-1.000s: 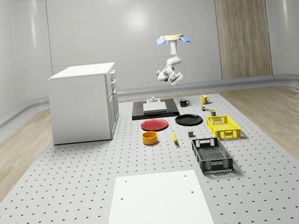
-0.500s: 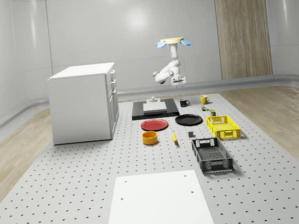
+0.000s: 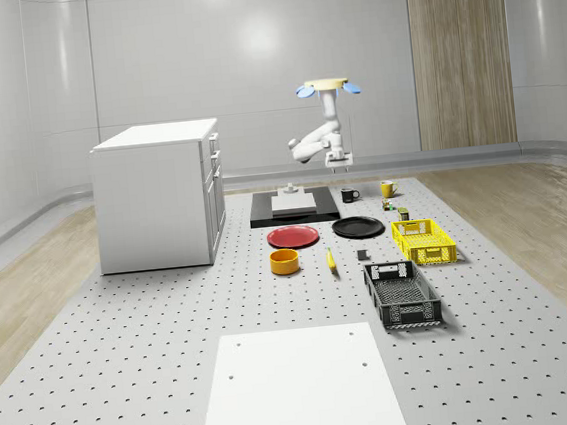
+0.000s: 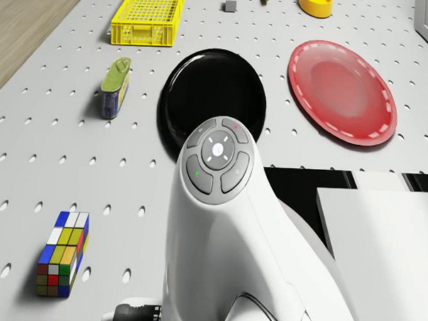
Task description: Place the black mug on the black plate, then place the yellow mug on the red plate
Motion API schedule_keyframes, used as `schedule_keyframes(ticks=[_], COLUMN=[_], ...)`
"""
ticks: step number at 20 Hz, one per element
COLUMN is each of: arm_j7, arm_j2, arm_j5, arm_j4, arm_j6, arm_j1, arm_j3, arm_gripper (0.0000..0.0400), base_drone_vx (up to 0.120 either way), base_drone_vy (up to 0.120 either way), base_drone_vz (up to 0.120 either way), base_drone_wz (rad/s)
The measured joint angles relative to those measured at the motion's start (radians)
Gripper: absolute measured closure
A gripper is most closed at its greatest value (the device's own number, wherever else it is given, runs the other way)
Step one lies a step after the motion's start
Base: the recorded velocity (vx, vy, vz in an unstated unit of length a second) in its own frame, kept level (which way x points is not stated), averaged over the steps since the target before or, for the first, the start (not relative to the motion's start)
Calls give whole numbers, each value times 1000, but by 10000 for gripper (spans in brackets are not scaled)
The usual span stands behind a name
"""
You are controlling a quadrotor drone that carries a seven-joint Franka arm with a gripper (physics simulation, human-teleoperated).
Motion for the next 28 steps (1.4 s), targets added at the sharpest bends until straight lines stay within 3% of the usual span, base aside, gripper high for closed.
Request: schedule_keyframes(ticks=[18, 28], arm_j7=[38, 34], arm_j2=[-95, -162], arm_j5=[46, -14], arm_j4=[6, 24], arm_j6=[78, 168], arm_j1=[-43, -43], arm_j3=[35, -43], arm_gripper=[0, 0], base_drone_vx=[-16, 0], base_drone_vy=[0, 0], base_drone_vz=[-118, 0], base_drone_wz=[0, 0])
